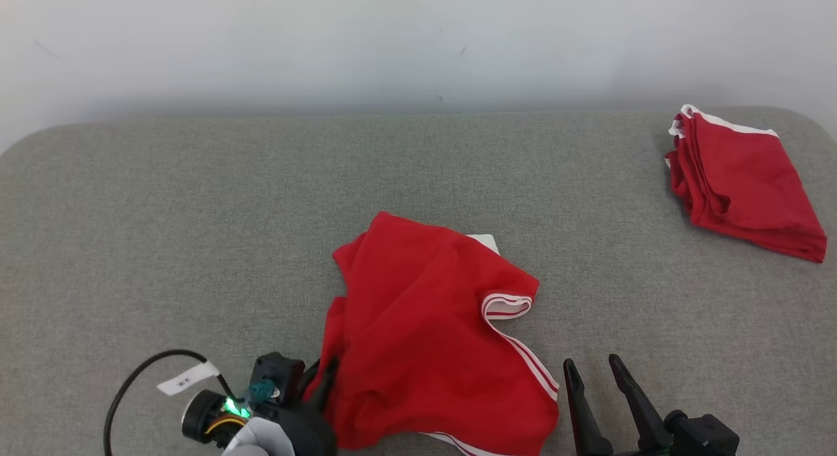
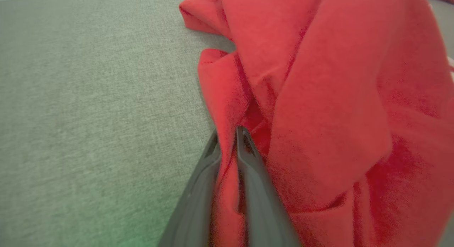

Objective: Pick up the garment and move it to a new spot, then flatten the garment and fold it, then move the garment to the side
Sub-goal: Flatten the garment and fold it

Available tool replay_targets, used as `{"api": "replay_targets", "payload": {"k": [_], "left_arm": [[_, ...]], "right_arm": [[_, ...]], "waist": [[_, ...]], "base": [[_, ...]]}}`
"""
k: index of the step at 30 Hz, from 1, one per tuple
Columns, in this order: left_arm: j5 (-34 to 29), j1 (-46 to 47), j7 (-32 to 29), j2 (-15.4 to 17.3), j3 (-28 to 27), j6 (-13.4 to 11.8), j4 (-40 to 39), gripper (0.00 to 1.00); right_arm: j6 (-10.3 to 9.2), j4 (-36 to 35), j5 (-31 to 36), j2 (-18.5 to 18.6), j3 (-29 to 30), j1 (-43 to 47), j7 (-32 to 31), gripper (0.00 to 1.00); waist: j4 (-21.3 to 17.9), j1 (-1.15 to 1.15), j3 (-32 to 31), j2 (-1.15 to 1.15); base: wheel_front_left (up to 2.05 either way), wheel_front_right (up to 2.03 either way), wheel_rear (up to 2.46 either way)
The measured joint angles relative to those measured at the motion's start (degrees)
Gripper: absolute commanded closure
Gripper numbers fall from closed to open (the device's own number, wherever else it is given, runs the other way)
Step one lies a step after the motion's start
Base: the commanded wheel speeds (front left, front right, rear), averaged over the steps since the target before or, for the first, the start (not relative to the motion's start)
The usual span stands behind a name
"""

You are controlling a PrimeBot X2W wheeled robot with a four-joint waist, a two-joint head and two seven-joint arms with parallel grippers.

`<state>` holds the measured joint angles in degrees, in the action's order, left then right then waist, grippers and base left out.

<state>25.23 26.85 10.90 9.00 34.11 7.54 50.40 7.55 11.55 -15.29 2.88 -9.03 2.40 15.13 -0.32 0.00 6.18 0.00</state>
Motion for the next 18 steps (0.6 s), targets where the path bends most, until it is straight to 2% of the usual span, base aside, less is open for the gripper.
{"api": "replay_targets", "payload": {"k": [4, 8, 12, 15, 18], "left_arm": [[0.8, 1.8, 2.5, 0.8, -0.9, -0.1, 1.0, 1.00], [0.6, 3.8, 3.9, 3.0, -4.1, -3.5, -2.1, 1.00], [-0.6, 3.2, 4.0, 5.2, -8.3, -7.0, -10.7, 1.00], [-1.1, -3.3, 4.1, 6.3, -10.9, -9.5, -16.2, 1.00], [-0.3, -7.8, 4.1, 6.1, -11.9, -10.0, -18.0, 1.00]], "right_arm": [[0.00, -0.1, 0.0, 0.0, 0.1, 0.0, 0.0, 0.00], [0.00, -0.2, -0.1, 0.0, 0.4, 0.6, 0.0, 0.00], [0.00, -0.3, -0.3, 0.0, 0.8, 1.2, 0.0, 0.00], [0.00, -0.3, -0.3, 0.0, 0.9, 1.3, 0.0, 0.00], [0.00, 0.0, -0.4, 0.0, 1.0, 1.3, 0.0, 0.00]], "waist": [[0.1, 0.00, -0.4, 0.00], [0.6, 0.00, -1.0, 0.00], [1.4, 0.00, -1.4, 0.00], [2.1, -0.01, -1.9, 0.00], [2.5, 0.00, -2.1, 0.00]], "base": [[0.00, 0.00, 0.00], [0.00, 0.00, 0.00], [0.00, 0.00, 0.00], [0.00, 0.00, 0.00], [0.00, 0.00, 0.00]]}}
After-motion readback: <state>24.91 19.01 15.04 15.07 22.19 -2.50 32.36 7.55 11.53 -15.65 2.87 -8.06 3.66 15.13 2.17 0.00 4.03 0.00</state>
